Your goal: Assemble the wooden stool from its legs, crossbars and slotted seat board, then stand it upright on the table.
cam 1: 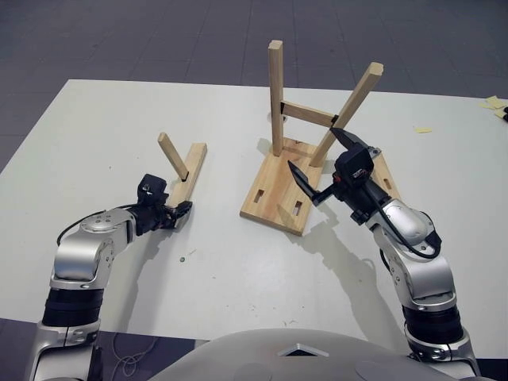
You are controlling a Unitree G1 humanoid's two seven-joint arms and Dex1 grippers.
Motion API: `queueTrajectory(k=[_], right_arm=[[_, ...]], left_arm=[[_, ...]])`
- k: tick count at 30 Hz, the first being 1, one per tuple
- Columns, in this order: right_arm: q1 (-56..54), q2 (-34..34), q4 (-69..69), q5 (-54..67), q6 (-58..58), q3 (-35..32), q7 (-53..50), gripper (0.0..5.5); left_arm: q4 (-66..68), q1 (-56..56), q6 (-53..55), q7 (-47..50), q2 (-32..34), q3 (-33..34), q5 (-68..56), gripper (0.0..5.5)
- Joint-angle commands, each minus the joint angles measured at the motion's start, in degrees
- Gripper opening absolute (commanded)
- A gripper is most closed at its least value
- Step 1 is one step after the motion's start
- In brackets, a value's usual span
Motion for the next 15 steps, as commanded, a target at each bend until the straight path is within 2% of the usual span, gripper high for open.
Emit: queueTrajectory(k=[1,5,10,12,15], right_arm=[[-0.8,0.1,0.2,-0.3,0.1,0.0,-0.2,5.40],[-1.2,-0.5,0.6,-1.1,-0.4,0.1,-0.2,5.40],[-1.9,0.1,1.4,-1.4,-0.7,0.1,-0.3,5.40],[-2.7,0.4,1.7,-1.0,-0.5,-0.5,-0.4,5.40],[-6.0,1.8,2.5,2.2,1.9,-3.5,-1.0,5.40]], left_arm=[[-0.2,0.0,-1.4,-2.4,3.5,-2.7,2.9,2.73],[1.2,-0.5,-2.7,-3.5,4.1,-3.8,4.6,2.11],[0.8,-2.1,-3.9,-3.0,1.5,-3.9,4.8,2.08],[0.7,-4.2,-5.1,-1.3,-0.6,-2.3,4.8,2.08],[3.0,-12.8,-10.8,6.6,-4.6,3.6,6.6,2.08]])
